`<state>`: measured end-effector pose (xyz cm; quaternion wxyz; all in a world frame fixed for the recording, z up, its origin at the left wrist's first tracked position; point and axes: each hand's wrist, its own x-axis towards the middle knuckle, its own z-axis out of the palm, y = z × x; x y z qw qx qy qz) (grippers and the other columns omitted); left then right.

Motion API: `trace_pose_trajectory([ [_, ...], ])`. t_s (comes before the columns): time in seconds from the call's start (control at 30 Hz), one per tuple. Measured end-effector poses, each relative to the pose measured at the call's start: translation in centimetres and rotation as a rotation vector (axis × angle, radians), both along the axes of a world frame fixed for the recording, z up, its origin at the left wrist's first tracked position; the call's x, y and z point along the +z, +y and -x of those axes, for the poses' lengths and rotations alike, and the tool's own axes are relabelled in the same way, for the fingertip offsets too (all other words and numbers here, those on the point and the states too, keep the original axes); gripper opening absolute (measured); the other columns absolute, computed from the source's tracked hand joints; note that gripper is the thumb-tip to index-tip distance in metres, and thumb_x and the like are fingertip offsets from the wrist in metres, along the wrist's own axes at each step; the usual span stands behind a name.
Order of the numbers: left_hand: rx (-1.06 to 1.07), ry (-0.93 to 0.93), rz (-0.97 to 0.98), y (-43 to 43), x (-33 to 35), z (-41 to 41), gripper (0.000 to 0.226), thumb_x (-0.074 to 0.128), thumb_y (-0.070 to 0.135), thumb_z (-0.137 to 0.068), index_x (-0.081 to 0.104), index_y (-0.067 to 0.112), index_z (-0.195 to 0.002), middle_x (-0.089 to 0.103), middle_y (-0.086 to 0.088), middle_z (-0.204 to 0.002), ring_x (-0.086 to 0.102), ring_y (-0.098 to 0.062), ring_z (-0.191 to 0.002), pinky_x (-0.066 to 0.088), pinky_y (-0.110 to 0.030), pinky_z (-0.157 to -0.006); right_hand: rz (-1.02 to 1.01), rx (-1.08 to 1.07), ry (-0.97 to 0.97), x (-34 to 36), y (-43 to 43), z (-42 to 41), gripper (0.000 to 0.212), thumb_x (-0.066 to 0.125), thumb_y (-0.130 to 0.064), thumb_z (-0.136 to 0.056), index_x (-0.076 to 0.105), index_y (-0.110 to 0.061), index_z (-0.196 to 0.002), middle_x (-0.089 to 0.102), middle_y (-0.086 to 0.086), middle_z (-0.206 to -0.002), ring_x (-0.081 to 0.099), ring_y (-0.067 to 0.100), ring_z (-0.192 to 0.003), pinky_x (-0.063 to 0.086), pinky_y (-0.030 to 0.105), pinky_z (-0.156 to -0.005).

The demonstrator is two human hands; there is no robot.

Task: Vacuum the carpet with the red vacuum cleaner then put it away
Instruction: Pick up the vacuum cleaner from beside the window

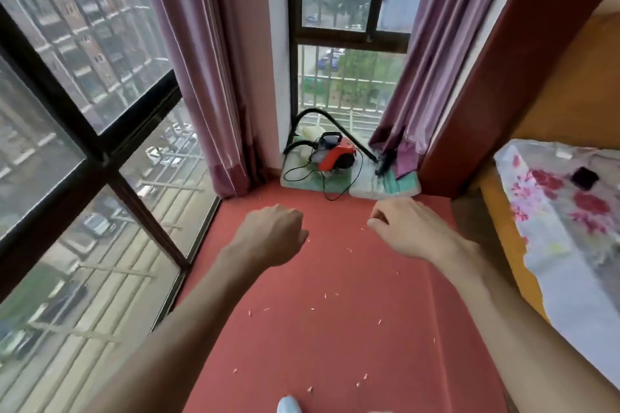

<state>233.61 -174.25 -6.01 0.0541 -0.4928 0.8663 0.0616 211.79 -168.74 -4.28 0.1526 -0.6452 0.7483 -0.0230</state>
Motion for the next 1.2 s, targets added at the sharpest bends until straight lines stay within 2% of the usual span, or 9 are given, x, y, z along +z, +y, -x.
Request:
trace_pose_trajectory([
  [0.1, -0.029, -0.001, -0.020, -4.6, -0.6, -0.2, 0.031, 0.050, 0.041, -0.098, 0.065, 0.013, -0.099, 0.069, -0.008, -0.101, 0.064, -0.033, -0.095, 0.054, -0.042, -0.080, -0.041, -0.043, 0.001, 0.0, -3.2, 0.8, 0.022, 0.049, -0.035, -0.097, 0.067, -0.023, -0.099, 0.064, -0.002, -0.107, 0.063, 0.025, -0.097, 0.049, 0.036, -0.079],
  [0.23, -0.084, -0.038, -0.031, -11.5, -1.2, 0.6, 0.030, 0.049, 0.039, -0.099, 0.064, 0.013, -0.102, 0.067, -0.006, -0.108, 0.063, -0.031, -0.101, 0.052, -0.037, -0.079, -0.043, -0.083, -0.012, -0.9, -8.6, 2.0, 0.022, 0.050, -0.033, -0.098, 0.067, -0.021, -0.101, 0.063, -0.003, -0.108, 0.061, 0.021, -0.098, 0.044, 0.033, -0.075],
  [0.4, -0.118, -0.042, -0.031, -18.9, -1.3, 3.4, 0.031, 0.047, 0.037, -0.099, 0.064, 0.011, -0.100, 0.066, -0.006, -0.108, 0.063, -0.030, -0.099, 0.053, -0.039, -0.079, -0.049, -0.096, -0.068, -2.9, -16.2, 3.9, 0.018, 0.051, -0.033, -0.098, 0.065, -0.022, -0.096, 0.060, -0.006, -0.098, 0.060, 0.019, -0.093, 0.048, 0.036, -0.077],
  [0.6, -0.120, -0.091, -0.042, -29.7, -1.5, 6.5, 0.028, 0.046, 0.034, -0.098, 0.063, 0.012, -0.100, 0.066, -0.005, -0.110, 0.063, -0.029, -0.101, 0.051, -0.038, -0.080, -0.048, -0.119, -0.123, -5.0, -27.5, 7.3, 0.019, 0.049, -0.033, -0.098, 0.064, -0.021, -0.094, 0.065, -0.001, -0.098, 0.061, 0.020, -0.091, 0.050, 0.038, -0.078],
  [0.67, -0.104, -0.092, -0.049, -33.6, -0.8, 7.5, 0.028, 0.045, 0.035, -0.099, 0.061, 0.012, -0.100, 0.065, -0.005, -0.110, 0.062, -0.030, -0.104, 0.049, -0.039, -0.080, -0.068, -0.122, -0.133, -5.1, -31.5, 8.5, 0.016, 0.049, -0.035, -0.098, 0.060, -0.025, -0.090, 0.062, -0.004, -0.095, 0.060, 0.019, -0.089, 0.049, 0.036, -0.075],
  [0.77, -0.094, -0.060, -0.021, -39.2, -0.2, 9.0, 0.028, 0.045, 0.035, -0.098, 0.059, 0.010, -0.092, 0.066, -0.006, -0.102, 0.063, -0.032, -0.098, 0.052, -0.040, -0.079, -0.050, -0.131, -0.137, -4.5, -37.2, 10.2, 0.015, 0.050, -0.036, -0.098, 0.058, -0.028, -0.089, 0.060, -0.006, -0.092, 0.058, 0.017, -0.086, 0.043, 0.033, -0.068],
  [0.83, -0.093, -0.047, -0.026, -42.2, -0.2, 9.9, 0.028, 0.045, 0.033, -0.099, 0.057, 0.010, -0.088, 0.066, -0.007, -0.099, 0.064, -0.033, -0.095, 0.053, -0.042, -0.078, -0.061, -0.136, -0.145, -4.3, -40.3, 11.1, 0.014, 0.049, -0.033, -0.098, 0.057, -0.027, -0.088, 0.060, -0.005, -0.091, 0.058, 0.017, -0.085, 0.045, 0.034, -0.068],
  [1.03, -0.102, -0.068, -0.093, -51.0, -2.3, 12.3, 0.028, 0.045, 0.034, -0.099, 0.059, 0.010, -0.096, 0.067, -0.006, -0.105, 0.063, -0.032, -0.102, 0.052, -0.044, -0.083, -0.103, -0.156, -0.167, -5.6, -49.3, 13.4, 0.015, 0.048, -0.034, -0.097, 0.061, -0.028, -0.092, 0.064, -0.005, -0.096, 0.060, 0.017, -0.087, 0.052, 0.038, -0.077],
  [1.2, -0.150, -0.075, -0.122, -60.3, -4.2, 15.0, 0.029, 0.045, 0.034, -0.099, 0.062, 0.010, -0.102, 0.067, -0.007, -0.108, 0.062, -0.032, -0.102, 0.052, -0.043, -0.084, -0.147, -0.186, -0.157, -7.7, -57.0, 15.3, 0.017, 0.047, -0.034, -0.098, 0.061, -0.027, -0.094, 0.063, -0.005, -0.095, 0.059, 0.016, -0.084, 0.046, 0.033, -0.068],
])
